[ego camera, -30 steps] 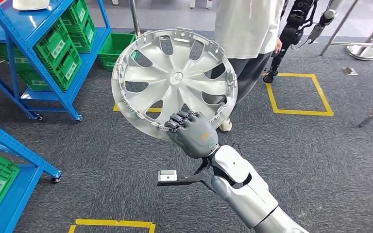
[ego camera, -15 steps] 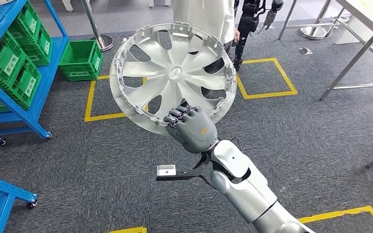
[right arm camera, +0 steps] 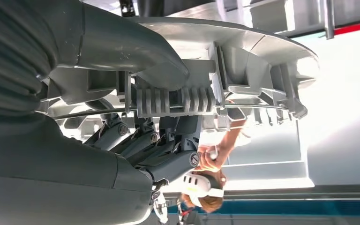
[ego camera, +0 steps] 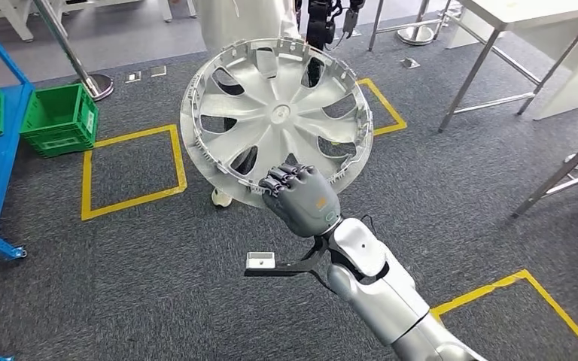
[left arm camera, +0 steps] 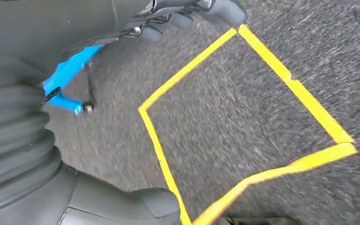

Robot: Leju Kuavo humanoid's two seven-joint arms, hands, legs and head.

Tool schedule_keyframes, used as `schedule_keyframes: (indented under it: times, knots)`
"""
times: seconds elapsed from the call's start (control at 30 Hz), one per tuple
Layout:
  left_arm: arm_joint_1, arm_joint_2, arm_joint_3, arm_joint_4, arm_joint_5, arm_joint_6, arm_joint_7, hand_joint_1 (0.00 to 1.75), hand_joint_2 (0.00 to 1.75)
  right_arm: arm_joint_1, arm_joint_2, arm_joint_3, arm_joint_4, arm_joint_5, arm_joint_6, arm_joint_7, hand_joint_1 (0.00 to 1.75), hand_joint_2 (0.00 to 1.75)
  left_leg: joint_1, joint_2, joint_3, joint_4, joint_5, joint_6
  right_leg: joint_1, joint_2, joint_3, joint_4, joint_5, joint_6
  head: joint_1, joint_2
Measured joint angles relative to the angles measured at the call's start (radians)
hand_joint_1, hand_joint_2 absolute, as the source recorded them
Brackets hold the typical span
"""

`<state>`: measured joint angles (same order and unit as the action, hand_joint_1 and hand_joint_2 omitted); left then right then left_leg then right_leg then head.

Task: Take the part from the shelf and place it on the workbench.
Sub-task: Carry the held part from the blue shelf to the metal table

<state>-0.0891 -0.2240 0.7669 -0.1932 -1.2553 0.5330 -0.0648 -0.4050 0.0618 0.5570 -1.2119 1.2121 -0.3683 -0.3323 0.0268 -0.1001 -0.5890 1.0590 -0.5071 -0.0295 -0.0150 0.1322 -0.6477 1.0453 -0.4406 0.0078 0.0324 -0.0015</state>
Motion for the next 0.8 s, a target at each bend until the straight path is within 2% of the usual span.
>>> schedule_keyframes:
  times: [0.07, 0.1, 0.13, 0.2, 0.23, 0.27, 0.3, 0.33, 0.37, 0.43, 0.47, 0.5, 0.57, 0.6, 0.67, 0.7, 0.73, 0.77, 0.8]
  knots:
    - [-0.001, -0.001, 0.0, 0.0, 0.0, 0.0, 0.0, 0.0, 1.75, 0.003, -0.002, -0.002, 0.0, 0.0, -0.001, -0.001, 1.75, 1.75, -0.004, 0.024, 0.003, -0.005, 0.004, 0.017, -0.006, 0.017, -0.007, -0.005, 0.007, 0.015, 0.0, 0.0]
    - [-0.002, -0.001, 0.0, -0.001, 0.0, 0.0, 0.0, 0.0, 1.75, 0.005, -0.003, -0.004, 0.0, 0.0, -0.001, -0.001, 1.75, 1.75, -0.005, 0.037, 0.004, -0.009, 0.008, 0.025, -0.004, 0.002, -0.013, 0.001, 0.003, 0.02, 0.001, 0.0]
    - [-0.002, -0.002, 0.0, -0.001, 0.0, 0.0, -0.001, 0.0, 1.75, 0.005, -0.004, -0.004, 0.0, 0.0, -0.001, 0.0, 1.75, 1.75, -0.005, 0.051, 0.005, -0.013, 0.01, 0.033, -0.001, -0.027, -0.026, 0.026, -0.011, 0.023, 0.004, 0.0]
    - [-0.002, -0.002, 0.0, -0.001, -0.001, 0.0, -0.001, 0.0, 1.75, 0.004, -0.005, -0.005, 0.0, 0.0, -0.001, 0.0, 1.75, 1.75, -0.01, 0.08, 0.006, -0.016, 0.011, 0.042, 0.005, -0.097, -0.077, 0.134, -0.066, 0.025, 0.008, 0.0]
    - [0.0, -0.002, 0.0, -0.001, -0.001, 0.0, 0.0, 0.0, 1.75, 0.004, -0.005, -0.005, 0.0, 0.001, -0.001, 0.001, 1.75, 1.75, -0.014, 0.096, 0.006, -0.016, 0.01, 0.045, 0.005, -0.113, -0.109, 0.2, -0.094, 0.026, 0.009, 0.0]
    - [0.001, -0.001, 0.0, -0.001, -0.001, 0.0, 0.001, 0.0, 1.75, 0.005, -0.005, -0.005, 0.001, 0.002, 0.0, 0.003, 1.75, 1.75, -0.017, 0.112, 0.007, -0.015, 0.008, 0.047, 0.005, -0.12, -0.131, 0.248, -0.109, 0.026, 0.009, 0.0]
    - [0.001, 0.0, 0.0, -0.001, -0.001, 0.0, 0.001, 0.0, 1.75, 0.006, -0.005, -0.005, 0.001, 0.003, 0.002, 0.005, 1.75, 1.75, -0.019, 0.128, 0.007, -0.014, 0.007, 0.048, 0.006, -0.123, -0.138, 0.266, -0.108, 0.024, 0.009, 0.0]
    - [0.001, -0.001, 0.0, -0.001, -0.001, 0.0, 0.002, 0.0, 1.75, 0.007, -0.006, -0.005, 0.001, 0.006, 0.005, 0.009, 1.75, 1.75, -0.021, 0.143, 0.008, -0.014, 0.005, 0.049, 0.006, -0.126, -0.123, 0.241, -0.09, 0.021, 0.01, 0.0]
    - [0.001, -0.001, 0.0, -0.001, -0.002, -0.001, 0.003, 0.0, 1.75, 0.008, -0.006, -0.005, 0.001, 0.008, 0.009, 0.012, 1.75, 1.75, -0.022, 0.157, 0.01, -0.013, 0.003, 0.049, 0.009, -0.135, -0.089, 0.181, -0.061, 0.017, 0.01, 0.0]
    - [0.001, -0.003, 0.0, -0.001, -0.004, -0.002, 0.003, 0.0, 1.75, 0.008, -0.006, -0.005, 0.0, 0.012, 0.016, 0.014, 1.75, 1.75, -0.026, 0.181, 0.014, -0.013, -0.002, 0.046, 0.021, -0.179, -0.014, 0.046, -0.019, 0.002, 0.009, 0.0]
    - [0.0, -0.003, 0.0, -0.001, -0.005, -0.003, 0.003, 0.0, 1.75, 0.007, -0.005, -0.005, -0.002, 0.013, 0.018, 0.014, 1.75, 1.75, -0.028, 0.191, 0.016, -0.013, -0.004, 0.042, 0.027, -0.194, 0.008, 0.006, -0.011, -0.004, 0.009, 0.0]
    - [0.0, -0.003, 0.0, -0.001, -0.006, -0.004, 0.003, 0.0, 1.75, 0.006, -0.005, -0.005, -0.003, 0.013, 0.019, 0.015, 1.75, 1.75, -0.029, 0.2, 0.018, -0.014, -0.006, 0.038, 0.032, -0.2, 0.014, -0.009, -0.012, -0.009, 0.009, 0.0]
    - [-0.003, -0.003, 0.0, -0.001, -0.006, -0.006, 0.004, 0.0, 1.75, 0.006, -0.006, -0.01, -0.004, 0.012, 0.021, 0.015, 1.75, 1.75, -0.029, 0.217, 0.021, -0.017, -0.009, 0.028, 0.031, -0.177, 0.016, -0.014, -0.006, -0.018, 0.009, 0.0]
    - [-0.004, -0.004, 0.0, -0.001, -0.007, -0.006, 0.003, 0.0, 1.75, 0.006, -0.006, -0.013, -0.004, 0.012, 0.023, 0.015, 1.75, 1.75, -0.028, 0.208, 0.022, -0.012, -0.015, 0.023, 0.027, -0.166, 0.019, -0.019, -0.004, -0.022, 0.008, 0.0]
    - [-0.006, -0.003, 0.0, -0.002, -0.007, -0.006, 0.002, 0.0, 1.75, 0.006, -0.005, -0.018, -0.005, 0.009, 0.024, 0.016, 1.75, 1.75, -0.026, 0.161, -0.001, 0.045, -0.053, 0.014, 0.015, -0.146, 0.026, -0.029, 0.002, -0.031, 0.006, 0.0]
    - [-0.005, -0.003, 0.0, -0.002, -0.007, -0.006, 0.003, 0.0, 1.75, 0.007, -0.003, -0.019, -0.005, 0.008, 0.024, 0.017, 1.75, 1.75, -0.024, 0.133, -0.026, 0.102, -0.081, 0.011, 0.014, -0.136, 0.027, -0.03, 0.002, -0.033, 0.004, 0.0]
    - [-0.004, -0.003, 0.0, -0.002, -0.007, -0.007, 0.005, 0.0, 1.75, 0.009, -0.002, -0.02, -0.006, 0.007, 0.023, 0.018, 1.75, 1.75, -0.022, 0.117, -0.058, 0.168, -0.109, 0.007, 0.012, -0.124, 0.027, -0.029, 0.003, -0.035, 0.003, 0.0]
    - [-0.002, -0.002, 0.0, -0.002, -0.007, -0.007, 0.006, 0.0, 1.75, 0.012, 0.0, -0.02, -0.006, 0.005, 0.022, 0.018, 1.75, 1.75, -0.019, 0.11, -0.085, 0.222, -0.125, 0.004, 0.011, -0.11, 0.027, -0.029, 0.003, -0.035, 0.003, 0.0]
    - [0.0, -0.002, 0.0, -0.002, -0.005, -0.008, 0.008, 0.0, 1.75, 0.017, 0.0, -0.021, -0.007, 0.004, 0.022, 0.019, 1.75, 1.75, -0.017, 0.106, -0.102, 0.25, -0.124, 0.001, 0.01, -0.094, 0.027, -0.027, 0.002, -0.035, 0.003, 0.0]
